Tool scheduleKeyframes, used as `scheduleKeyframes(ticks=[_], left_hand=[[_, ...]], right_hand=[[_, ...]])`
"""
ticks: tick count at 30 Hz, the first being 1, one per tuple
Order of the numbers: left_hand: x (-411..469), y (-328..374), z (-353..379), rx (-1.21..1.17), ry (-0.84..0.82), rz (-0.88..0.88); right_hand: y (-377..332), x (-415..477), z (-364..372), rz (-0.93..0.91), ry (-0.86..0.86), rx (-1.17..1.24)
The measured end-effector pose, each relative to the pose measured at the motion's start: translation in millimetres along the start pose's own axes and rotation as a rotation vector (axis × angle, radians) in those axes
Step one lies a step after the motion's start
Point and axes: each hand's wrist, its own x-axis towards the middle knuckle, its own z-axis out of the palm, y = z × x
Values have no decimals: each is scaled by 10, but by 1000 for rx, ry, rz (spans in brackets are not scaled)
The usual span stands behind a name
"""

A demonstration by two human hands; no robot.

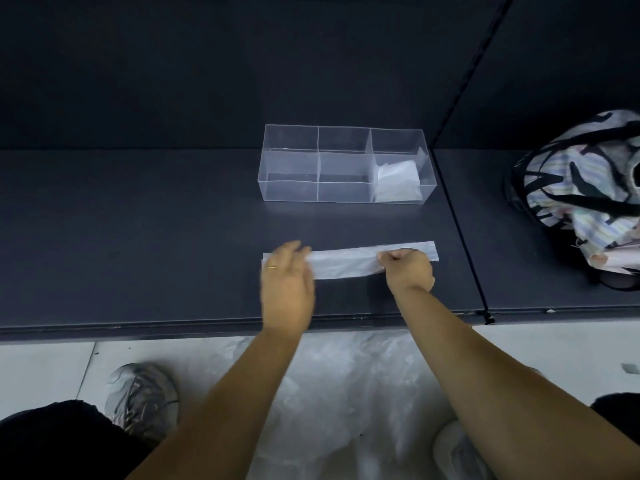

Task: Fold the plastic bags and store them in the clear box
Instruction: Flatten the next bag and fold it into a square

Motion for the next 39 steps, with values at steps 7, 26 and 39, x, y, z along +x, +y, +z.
scheduleKeyframes(ticks=[7, 26, 39], left_hand=[[-174, 102, 419, 349, -523, 11], [-148, 18, 452, 440, -539, 41], [11, -358, 111, 311, -614, 412]], right_hand=[[16, 9, -48, -73, -4, 52], [441, 679, -702, -380, -110, -113], [647, 28, -952, 292, -766, 260]])
